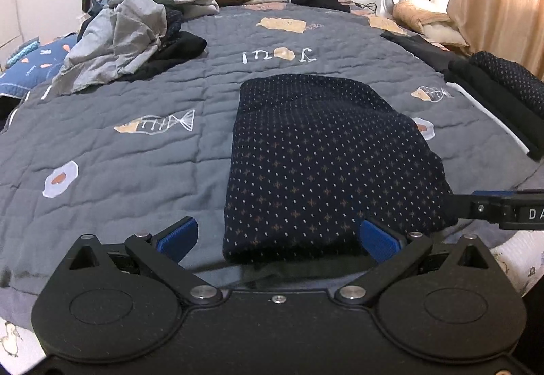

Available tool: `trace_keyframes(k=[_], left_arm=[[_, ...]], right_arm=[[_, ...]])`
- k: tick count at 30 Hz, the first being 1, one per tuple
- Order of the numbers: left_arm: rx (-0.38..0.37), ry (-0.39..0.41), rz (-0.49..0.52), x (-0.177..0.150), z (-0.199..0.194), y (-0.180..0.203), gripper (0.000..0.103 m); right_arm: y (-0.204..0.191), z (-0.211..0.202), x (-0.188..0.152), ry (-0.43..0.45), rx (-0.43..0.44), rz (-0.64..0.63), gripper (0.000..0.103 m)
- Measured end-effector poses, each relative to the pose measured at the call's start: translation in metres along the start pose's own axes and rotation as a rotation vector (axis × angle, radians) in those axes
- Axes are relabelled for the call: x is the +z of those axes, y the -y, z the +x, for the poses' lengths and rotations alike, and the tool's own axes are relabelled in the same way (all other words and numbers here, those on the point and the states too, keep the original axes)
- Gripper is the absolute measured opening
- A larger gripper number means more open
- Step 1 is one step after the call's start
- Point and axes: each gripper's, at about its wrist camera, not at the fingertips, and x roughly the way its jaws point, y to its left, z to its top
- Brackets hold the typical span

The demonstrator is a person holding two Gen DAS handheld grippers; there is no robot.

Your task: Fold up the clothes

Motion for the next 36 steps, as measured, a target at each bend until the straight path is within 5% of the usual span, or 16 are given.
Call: trace_keyframes(k=[36], left_arm=[[-0.009, -0.048, -0.116, 0.002, 0.01, -0.019, 0.103]], right_arm=[[-0.008, 0.003, 0.001, -0.014, -0.03, -0.044, 0.065]])
